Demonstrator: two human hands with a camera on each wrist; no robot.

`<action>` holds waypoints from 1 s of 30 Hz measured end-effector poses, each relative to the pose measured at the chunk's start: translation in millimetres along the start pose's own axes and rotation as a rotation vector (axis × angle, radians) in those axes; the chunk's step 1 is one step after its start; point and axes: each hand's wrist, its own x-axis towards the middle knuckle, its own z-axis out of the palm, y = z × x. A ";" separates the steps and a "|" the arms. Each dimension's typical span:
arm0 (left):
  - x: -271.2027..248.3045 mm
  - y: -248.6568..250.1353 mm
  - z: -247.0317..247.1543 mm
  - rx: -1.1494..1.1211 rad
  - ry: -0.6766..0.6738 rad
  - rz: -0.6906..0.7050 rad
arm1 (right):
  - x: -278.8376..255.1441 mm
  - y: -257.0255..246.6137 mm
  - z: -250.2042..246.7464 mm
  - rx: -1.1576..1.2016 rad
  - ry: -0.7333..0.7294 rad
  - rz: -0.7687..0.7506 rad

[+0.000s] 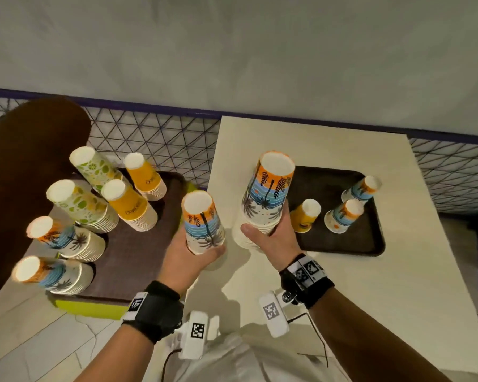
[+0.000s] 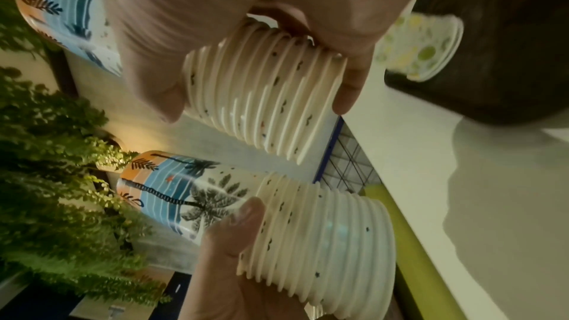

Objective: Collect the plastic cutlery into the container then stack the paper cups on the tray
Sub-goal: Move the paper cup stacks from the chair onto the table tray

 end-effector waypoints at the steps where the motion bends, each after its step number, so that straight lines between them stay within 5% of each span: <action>1: 1.3 7.4 15.2 -0.002 -0.022 0.002 | -1.2 -1.9 -17.2 -0.004 0.022 -0.011; 17: 16.3 75.0 229.6 0.152 -0.199 0.056 | 56.0 -3.0 -294.1 -0.085 0.394 -0.082; 30: 48.9 91.5 289.7 0.153 -0.173 0.020 | 152.3 51.2 -348.5 -0.123 0.337 -0.032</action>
